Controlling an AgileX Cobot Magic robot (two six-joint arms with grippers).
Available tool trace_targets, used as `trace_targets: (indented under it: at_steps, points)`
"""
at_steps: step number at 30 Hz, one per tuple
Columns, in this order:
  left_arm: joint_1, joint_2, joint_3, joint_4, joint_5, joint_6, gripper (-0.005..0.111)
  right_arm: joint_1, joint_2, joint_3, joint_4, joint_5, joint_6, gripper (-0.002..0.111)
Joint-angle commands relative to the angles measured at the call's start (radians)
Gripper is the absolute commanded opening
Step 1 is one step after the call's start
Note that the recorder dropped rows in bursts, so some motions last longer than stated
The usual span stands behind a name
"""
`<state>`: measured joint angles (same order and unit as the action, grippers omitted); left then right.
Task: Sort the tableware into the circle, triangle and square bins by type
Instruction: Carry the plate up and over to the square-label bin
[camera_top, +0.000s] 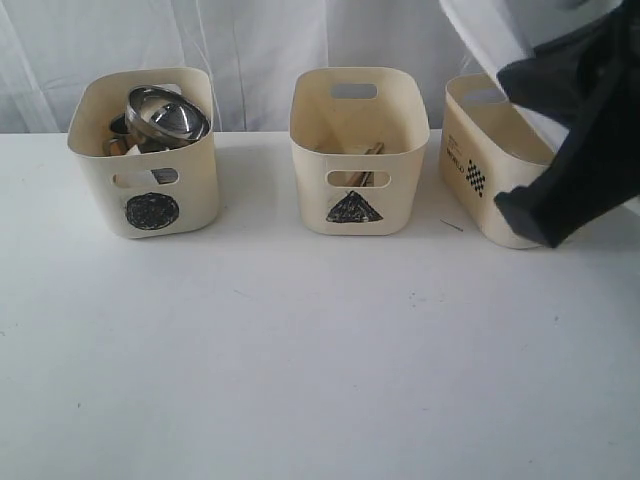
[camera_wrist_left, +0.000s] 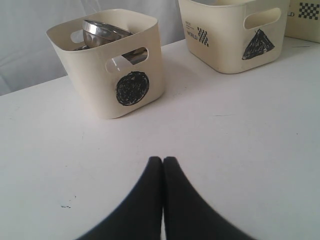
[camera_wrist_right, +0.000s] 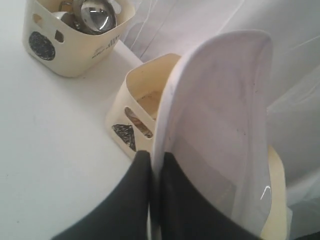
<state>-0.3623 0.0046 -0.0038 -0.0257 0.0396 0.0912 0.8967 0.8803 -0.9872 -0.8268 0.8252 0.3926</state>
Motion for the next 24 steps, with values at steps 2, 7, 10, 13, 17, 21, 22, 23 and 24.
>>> trace_targets:
  at_steps: [2, 7, 10, 13, 17, 21, 22, 23, 24]
  points:
    - [0.001, -0.005, 0.004, -0.003, -0.003, 0.001, 0.0, -0.022, -0.011, -0.039, -0.107, -0.023, -0.03, 0.0]
    - [0.001, -0.005, 0.004, -0.003, -0.003, 0.001, 0.0, -0.076, -0.003, -0.039, -0.099, -0.045, -0.044, 0.0]
    - [0.001, -0.005, 0.004, -0.003, -0.003, 0.001, 0.0, -0.115, 0.008, -0.039, -0.088, -0.071, -0.079, 0.0]
    - [0.001, -0.005, 0.004, -0.003, -0.003, 0.001, 0.0, -0.163, 0.03, -0.039, -0.086, -0.13, -0.099, 0.0]
    - [0.001, -0.005, 0.004, -0.003, -0.003, 0.001, 0.0, -0.243, 0.07, -0.039, -0.046, -0.241, -0.11, 0.0]
    - [0.001, -0.005, 0.004, -0.003, -0.003, 0.001, 0.0, -0.325, 0.126, -0.039, -0.003, -0.322, -0.147, 0.0]
    - [0.001, -0.005, 0.004, -0.003, -0.003, 0.001, 0.0, -0.35, 0.144, -0.039, 0.004, -0.338, -0.152, 0.0]
    - [0.001, -0.005, 0.004, -0.003, -0.003, 0.001, 0.0, -0.376, 0.163, -0.041, 0.011, -0.355, -0.159, 0.0]
    - [0.001, -0.005, 0.004, -0.003, -0.003, 0.001, 0.0, -0.405, 0.178, -0.044, 0.023, -0.37, -0.17, 0.0]
